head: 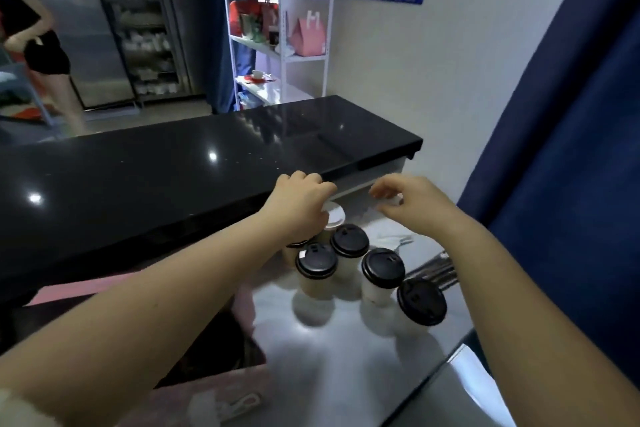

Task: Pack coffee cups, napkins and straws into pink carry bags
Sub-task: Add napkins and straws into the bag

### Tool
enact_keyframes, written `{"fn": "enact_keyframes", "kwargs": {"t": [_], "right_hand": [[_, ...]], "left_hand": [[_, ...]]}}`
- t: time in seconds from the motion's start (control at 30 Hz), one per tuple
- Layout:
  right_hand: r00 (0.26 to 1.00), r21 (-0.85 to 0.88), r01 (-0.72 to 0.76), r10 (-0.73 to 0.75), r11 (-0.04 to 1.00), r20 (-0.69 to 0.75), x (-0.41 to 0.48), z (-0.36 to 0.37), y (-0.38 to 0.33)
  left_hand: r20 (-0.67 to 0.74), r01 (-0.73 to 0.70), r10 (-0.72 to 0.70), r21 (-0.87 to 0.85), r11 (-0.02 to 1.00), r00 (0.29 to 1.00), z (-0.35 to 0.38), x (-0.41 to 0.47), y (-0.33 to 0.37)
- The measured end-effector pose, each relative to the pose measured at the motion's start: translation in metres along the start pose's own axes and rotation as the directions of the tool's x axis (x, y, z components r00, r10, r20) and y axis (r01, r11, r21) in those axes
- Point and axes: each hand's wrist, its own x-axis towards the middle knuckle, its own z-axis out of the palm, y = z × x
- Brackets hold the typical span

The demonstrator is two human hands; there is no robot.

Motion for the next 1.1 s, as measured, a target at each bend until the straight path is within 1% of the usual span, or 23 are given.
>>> {"fn": "enact_keyframes", "kwargs": {"t": [0.1,0.2,0.37,0.53,0.6,0.73,0.8,0.87,0.9,1.0,1.1], "right_hand": [[1.000,-0.007,-0.029,0.030,1.000,0.009,0.018,-0.005,0.059],[0.996,-0.021,-0.064,0.065,0.998,0.058,0.043,0.000,0.115],[0.976,-0.053,-0.091,0.099,0.994,0.193,0.081,0.031,0.198],[0.936,-0.065,-0.125,0.139,0.990,0.323,0.104,0.083,0.249],[0.930,-0.088,-0.093,0.118,0.992,0.349,0.109,0.102,0.254],[0.920,-0.223,0.121,-0.025,0.967,0.390,0.119,0.137,0.263],[0.926,-0.264,0.168,-0.061,0.950,0.372,0.118,0.149,0.268],[0.946,-0.250,0.155,-0.070,0.956,0.317,0.118,0.158,0.273],[0.958,-0.222,0.122,-0.056,0.967,0.283,0.117,0.162,0.274],[0.983,-0.050,-0.017,0.025,0.999,0.181,0.120,0.161,0.275],[0.993,-0.019,-0.008,0.010,1.000,0.119,0.124,0.148,0.270]], "left_hand": [[0.064,-0.025,0.025,-0.003,1.000,0.998,0.027,0.048,0.017],[0.150,-0.025,0.030,-0.030,0.999,0.988,0.055,0.095,0.032],[0.263,0.041,-0.023,-0.061,0.997,0.964,0.108,0.158,0.052],[0.358,0.135,-0.096,-0.086,0.987,0.929,0.158,0.188,0.062],[0.374,0.139,-0.113,-0.043,0.989,0.920,0.168,0.192,0.062],[0.390,0.171,-0.149,-0.022,0.985,0.908,0.182,0.201,0.063],[0.376,0.190,-0.163,-0.035,0.981,0.912,0.187,0.201,0.065],[0.361,0.214,-0.178,-0.061,0.975,0.916,0.191,0.200,0.069],[0.356,0.220,-0.181,-0.071,0.973,0.917,0.193,0.199,0.072],[0.337,0.227,-0.190,-0.072,0.971,0.922,0.194,0.195,0.075],[0.297,0.262,-0.223,-0.098,0.960,0.929,0.183,0.194,0.072]]}}
